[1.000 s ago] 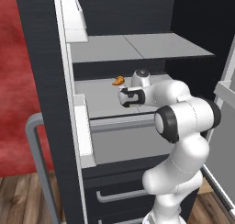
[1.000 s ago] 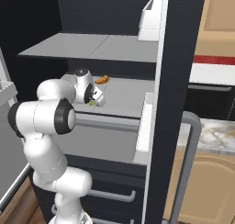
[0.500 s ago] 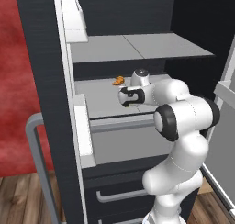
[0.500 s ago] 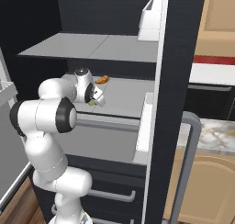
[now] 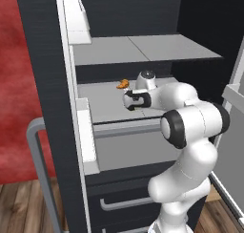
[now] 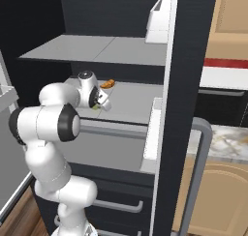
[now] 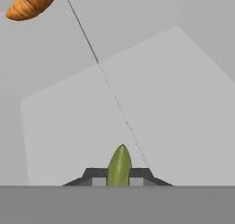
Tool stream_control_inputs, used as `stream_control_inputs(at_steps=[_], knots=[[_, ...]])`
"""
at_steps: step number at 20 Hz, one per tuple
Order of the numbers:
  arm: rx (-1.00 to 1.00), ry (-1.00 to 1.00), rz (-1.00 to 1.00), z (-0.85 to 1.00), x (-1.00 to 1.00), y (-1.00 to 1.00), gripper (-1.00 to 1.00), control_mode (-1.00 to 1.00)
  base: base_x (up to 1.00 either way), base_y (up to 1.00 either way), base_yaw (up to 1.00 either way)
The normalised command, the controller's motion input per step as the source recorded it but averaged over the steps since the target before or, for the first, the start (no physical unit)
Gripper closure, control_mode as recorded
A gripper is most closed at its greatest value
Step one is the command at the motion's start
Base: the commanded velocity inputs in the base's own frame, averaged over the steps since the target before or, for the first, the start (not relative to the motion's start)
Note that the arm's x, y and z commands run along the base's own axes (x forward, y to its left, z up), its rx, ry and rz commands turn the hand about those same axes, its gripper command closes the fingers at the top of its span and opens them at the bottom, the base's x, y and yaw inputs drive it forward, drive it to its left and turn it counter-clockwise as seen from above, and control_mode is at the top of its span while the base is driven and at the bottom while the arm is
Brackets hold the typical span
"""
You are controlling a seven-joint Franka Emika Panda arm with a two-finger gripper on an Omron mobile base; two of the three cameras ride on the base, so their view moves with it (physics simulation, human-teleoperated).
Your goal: Take the lemon wedge from the fridge and place it on the plate with fish on the dining counter.
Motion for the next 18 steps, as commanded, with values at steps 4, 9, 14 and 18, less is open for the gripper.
stream_control_inputs(at_steps=[4,9,14,18], knots=[[0.0,0.0,-0.04,0.54,-0.57,0.01,1.0,-1.0,0.0,0.0,0.0],[0.0,0.04,-0.04,0.23,-1.0,0.0,1.0,-1.0,0.0,0.0,0.0],[0.0,0.06,-0.04,0.11,-1.0,0.0,1.0,-1.0,0.0,0.0,0.0],[0.0,0.0,-0.02,0.06,-1.0,-0.1,1.0,-1.0,0.0,0.0,0.0]])
